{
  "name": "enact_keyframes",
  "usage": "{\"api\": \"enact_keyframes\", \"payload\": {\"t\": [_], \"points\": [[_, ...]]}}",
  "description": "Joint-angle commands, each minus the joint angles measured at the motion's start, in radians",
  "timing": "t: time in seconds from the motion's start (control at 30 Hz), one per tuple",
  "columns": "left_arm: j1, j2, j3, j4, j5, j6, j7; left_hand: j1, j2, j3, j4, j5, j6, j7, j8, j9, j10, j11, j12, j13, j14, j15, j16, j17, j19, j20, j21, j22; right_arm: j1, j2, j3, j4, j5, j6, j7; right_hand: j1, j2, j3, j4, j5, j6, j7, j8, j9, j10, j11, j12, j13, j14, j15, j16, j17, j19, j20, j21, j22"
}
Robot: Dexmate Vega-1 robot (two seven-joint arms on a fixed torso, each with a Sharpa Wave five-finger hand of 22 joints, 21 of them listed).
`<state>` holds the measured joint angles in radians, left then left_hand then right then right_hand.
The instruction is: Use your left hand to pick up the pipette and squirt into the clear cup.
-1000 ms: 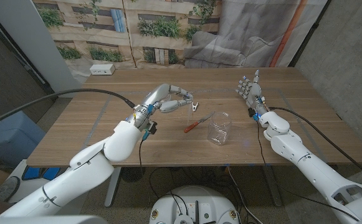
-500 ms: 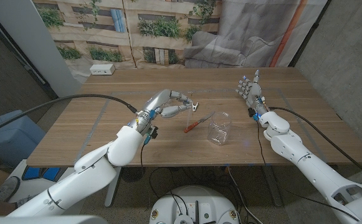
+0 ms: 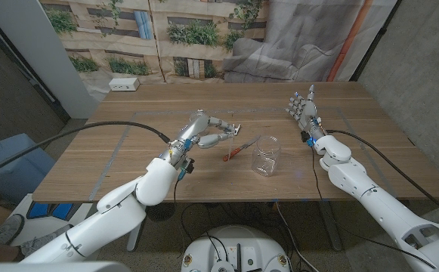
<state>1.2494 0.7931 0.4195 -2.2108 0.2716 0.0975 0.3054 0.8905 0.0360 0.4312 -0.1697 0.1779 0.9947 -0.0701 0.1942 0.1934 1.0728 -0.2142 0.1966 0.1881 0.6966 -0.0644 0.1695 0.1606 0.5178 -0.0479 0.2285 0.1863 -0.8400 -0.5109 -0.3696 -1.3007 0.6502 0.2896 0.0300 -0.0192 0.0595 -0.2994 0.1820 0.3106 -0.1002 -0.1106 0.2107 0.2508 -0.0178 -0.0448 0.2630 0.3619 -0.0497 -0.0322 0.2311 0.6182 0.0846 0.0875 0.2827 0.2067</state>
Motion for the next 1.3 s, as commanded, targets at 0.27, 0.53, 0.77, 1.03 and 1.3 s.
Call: {"api": "enact_keyframes", "payload": {"t": [0.27,0.53,0.77,1.03,1.3], "points": [[0.0,-0.005,0.034,0.008,0.033,-0.003,0.02,0.007,0.011,0.011,-0.003,0.006,0.023,-0.003,0.011,0.003,0.02,0.0,0.011,0.006,0.007,-0.143,0.009,0.006,0.003,-0.007,-0.001,0.002,0.0,0.0,0.0,0.0,0.0,0.0,0.0,0.0,0.058,-0.006,0.0,0.006,0.003,-0.008,0.007,0.004,-0.003,-0.005,0.003,0.003,-0.008,-0.082,0.005,0.005,0.004,-0.001,0.007,0.005],[0.006,-0.012,0.035,0.009,0.052,-0.01,0.041,0.028,0.018,0.014,-0.01,0.006,0.054,-0.011,0.021,0.001,0.054,0.0,0.021,0.005,0.023,-0.15,0.015,0.008,0.013,-0.012,0.003,0.001,0.0,0.0,0.0,-0.001,0.0,-0.001,0.0,0.0,0.058,-0.006,0.001,0.006,0.002,-0.009,0.007,0.004,-0.004,-0.004,0.003,0.003,-0.008,-0.083,0.006,0.005,0.004,0.0,0.007,0.005],[0.014,-0.013,0.031,0.006,0.057,-0.008,0.047,0.045,0.023,0.018,-0.014,0.007,0.064,-0.011,0.023,0.001,0.067,-0.001,0.024,0.005,0.03,-0.155,0.016,0.009,0.017,-0.017,0.004,0.001,0.0,0.0,0.0,-0.001,0.0,-0.001,0.0,0.0,0.058,-0.006,0.0,0.006,0.002,-0.008,0.007,0.004,-0.002,-0.004,0.003,0.003,-0.007,-0.083,0.006,0.005,0.004,0.0,0.007,0.005],[0.023,-0.019,0.028,0.003,0.061,0.002,0.055,0.067,0.027,0.018,-0.016,0.007,0.086,-0.014,0.029,0.001,0.093,-0.001,0.03,0.005,0.039,-0.157,0.018,0.011,0.02,-0.025,0.005,0.001,0.0,0.0,0.0,-0.001,0.0,-0.001,0.0,0.0,0.058,-0.006,0.001,0.006,0.002,-0.009,0.007,0.004,-0.004,-0.008,0.002,0.003,-0.007,-0.083,0.006,0.005,0.004,-0.001,0.007,0.005],[0.026,-0.022,0.025,0.01,0.058,0.002,0.06,0.084,0.032,0.019,-0.015,0.006,0.104,-0.01,0.033,0.0,0.11,-0.001,0.033,0.005,0.051,-0.161,0.021,0.012,0.024,-0.029,0.006,0.001,0.0,0.0,0.0,-0.001,0.0,-0.001,0.0,0.0,0.058,-0.007,0.001,0.006,0.003,-0.009,0.007,0.004,-0.007,-0.005,0.001,0.003,-0.007,-0.083,0.006,0.005,0.003,-0.001,0.006,0.005]]}}
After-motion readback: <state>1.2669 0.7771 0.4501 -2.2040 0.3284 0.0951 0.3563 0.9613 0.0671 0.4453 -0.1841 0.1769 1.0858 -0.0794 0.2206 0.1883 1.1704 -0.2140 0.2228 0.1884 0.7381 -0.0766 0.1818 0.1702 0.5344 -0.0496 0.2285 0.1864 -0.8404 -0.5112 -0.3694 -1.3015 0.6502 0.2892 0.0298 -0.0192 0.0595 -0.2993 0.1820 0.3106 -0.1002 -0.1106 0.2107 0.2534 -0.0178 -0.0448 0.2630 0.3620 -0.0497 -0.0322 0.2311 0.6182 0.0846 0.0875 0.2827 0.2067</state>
